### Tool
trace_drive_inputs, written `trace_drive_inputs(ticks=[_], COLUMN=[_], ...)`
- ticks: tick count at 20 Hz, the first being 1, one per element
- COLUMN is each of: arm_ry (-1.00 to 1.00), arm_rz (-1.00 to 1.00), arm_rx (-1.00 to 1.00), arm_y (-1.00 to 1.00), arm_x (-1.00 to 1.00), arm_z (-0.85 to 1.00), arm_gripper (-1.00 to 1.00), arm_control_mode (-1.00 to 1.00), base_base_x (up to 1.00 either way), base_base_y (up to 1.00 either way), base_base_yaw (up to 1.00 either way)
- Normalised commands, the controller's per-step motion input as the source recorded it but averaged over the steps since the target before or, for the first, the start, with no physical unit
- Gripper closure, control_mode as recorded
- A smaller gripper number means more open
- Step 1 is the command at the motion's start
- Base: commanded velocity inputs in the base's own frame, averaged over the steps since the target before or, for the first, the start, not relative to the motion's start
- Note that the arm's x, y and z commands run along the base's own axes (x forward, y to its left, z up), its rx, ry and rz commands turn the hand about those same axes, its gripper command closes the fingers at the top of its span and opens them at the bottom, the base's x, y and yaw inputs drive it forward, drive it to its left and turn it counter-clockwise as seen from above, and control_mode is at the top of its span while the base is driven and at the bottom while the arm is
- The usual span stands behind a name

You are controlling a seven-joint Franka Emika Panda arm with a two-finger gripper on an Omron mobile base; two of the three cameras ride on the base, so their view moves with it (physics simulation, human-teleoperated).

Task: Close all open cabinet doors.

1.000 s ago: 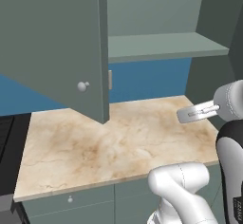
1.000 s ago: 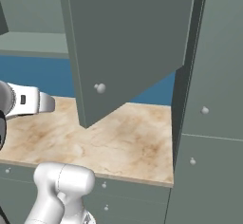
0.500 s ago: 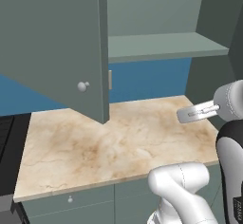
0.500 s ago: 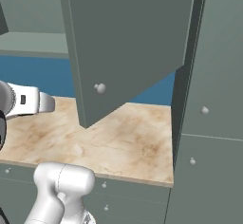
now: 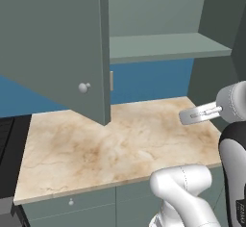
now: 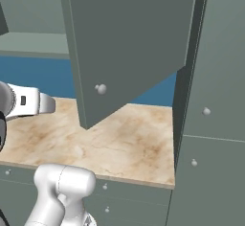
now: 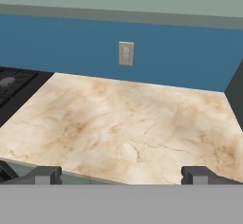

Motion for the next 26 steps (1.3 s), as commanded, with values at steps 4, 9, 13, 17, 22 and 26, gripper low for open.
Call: trace_drive_inputs(ticks=[4,9,13,17,22,26], arm_ry=[0.0,0.0,0.0,0.0,0.0,-0.02], arm_rz=[0.0,0.0,0.0,0.0,0.0,-0.01], arm_rx=[0.0,0.0,0.0,0.0,0.0,0.0], arm_y=[0.0,0.0,0.0,0.0,0.0,0.17], arm_x=[0.0,0.0,0.0,0.0,-0.09,-0.27], arm_z=[0.0,0.0,0.0,0.0,0.0,0.01], arm_gripper=[-1.0,-1.0,-1.0,-1.0,-1.0,-1.0], arm_control_mode=[-1.0,-1.0,-1.0,-1.0,-1.0,-1.0], base_base_x=[0.0,0.0,0.0,0.0,0.0,0.0], base_base_y=[0.0,0.0,0.0,0.0,0.0,0.0], base_base_yaw=[0.0,0.0,0.0,0.0,0.0,0.0])
